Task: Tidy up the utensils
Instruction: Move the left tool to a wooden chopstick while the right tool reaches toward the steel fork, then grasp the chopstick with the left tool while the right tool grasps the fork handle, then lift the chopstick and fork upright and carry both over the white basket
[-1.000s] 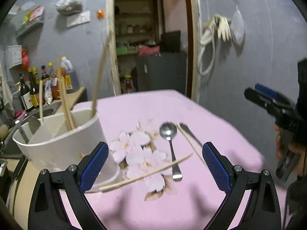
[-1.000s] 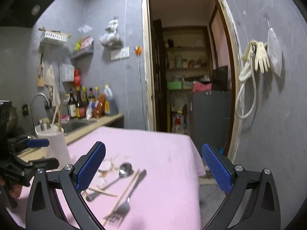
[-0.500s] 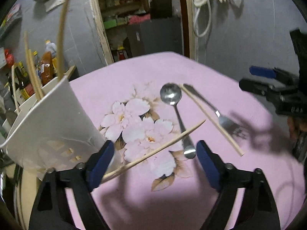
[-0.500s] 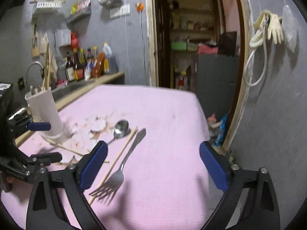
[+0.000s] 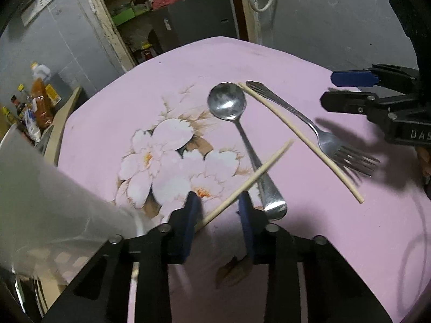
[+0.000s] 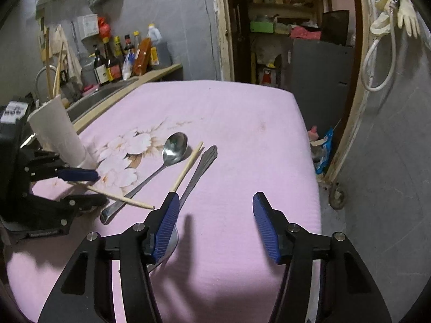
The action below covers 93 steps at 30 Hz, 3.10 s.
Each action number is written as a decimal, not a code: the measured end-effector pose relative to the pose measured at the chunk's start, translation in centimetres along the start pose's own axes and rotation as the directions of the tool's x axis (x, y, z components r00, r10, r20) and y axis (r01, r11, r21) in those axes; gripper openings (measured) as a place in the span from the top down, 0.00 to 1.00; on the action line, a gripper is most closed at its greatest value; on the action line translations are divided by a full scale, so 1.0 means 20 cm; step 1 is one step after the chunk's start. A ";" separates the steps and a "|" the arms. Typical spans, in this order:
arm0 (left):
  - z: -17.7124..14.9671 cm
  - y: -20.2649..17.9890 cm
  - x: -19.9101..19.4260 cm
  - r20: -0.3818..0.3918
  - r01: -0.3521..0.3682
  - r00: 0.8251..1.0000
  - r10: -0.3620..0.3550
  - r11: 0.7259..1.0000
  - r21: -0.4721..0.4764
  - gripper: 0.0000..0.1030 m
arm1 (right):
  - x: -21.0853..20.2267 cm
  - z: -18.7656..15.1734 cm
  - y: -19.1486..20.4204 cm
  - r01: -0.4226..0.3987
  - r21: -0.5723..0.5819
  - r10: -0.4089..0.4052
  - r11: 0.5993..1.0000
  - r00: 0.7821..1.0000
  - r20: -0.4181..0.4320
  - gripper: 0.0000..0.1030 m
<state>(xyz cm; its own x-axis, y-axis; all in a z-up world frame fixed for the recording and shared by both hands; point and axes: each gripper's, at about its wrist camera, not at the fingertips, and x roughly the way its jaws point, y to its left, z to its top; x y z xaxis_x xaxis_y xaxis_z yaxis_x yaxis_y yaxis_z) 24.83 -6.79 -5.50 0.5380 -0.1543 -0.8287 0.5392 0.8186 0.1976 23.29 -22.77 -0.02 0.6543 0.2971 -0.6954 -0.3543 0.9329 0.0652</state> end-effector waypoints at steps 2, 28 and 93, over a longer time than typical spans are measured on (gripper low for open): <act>0.00 -0.01 0.00 -0.008 0.002 1.000 -0.002 1.000 0.004 0.84 | 0.00 0.00 0.01 -0.001 -0.012 0.001 1.000 1.000 -0.006 0.47; 0.04 0.23 -0.01 -0.012 0.148 0.980 -0.197 0.775 -0.614 0.97 | 0.35 0.21 0.06 -0.015 0.010 0.017 1.000 0.980 -0.196 0.70; -0.13 0.10 -0.33 0.267 0.275 0.952 -0.151 0.807 -0.523 0.98 | -0.19 -0.12 0.22 -0.038 -0.087 0.045 0.995 0.996 0.079 0.94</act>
<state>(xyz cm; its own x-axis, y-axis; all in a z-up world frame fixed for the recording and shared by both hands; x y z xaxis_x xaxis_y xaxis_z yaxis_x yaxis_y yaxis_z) 20.68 -2.59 -1.08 0.6032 -0.4184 -0.6790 0.2445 0.9074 -0.3419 17.70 -20.24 1.17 0.6882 0.3537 -0.6334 -0.4357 0.8996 0.0288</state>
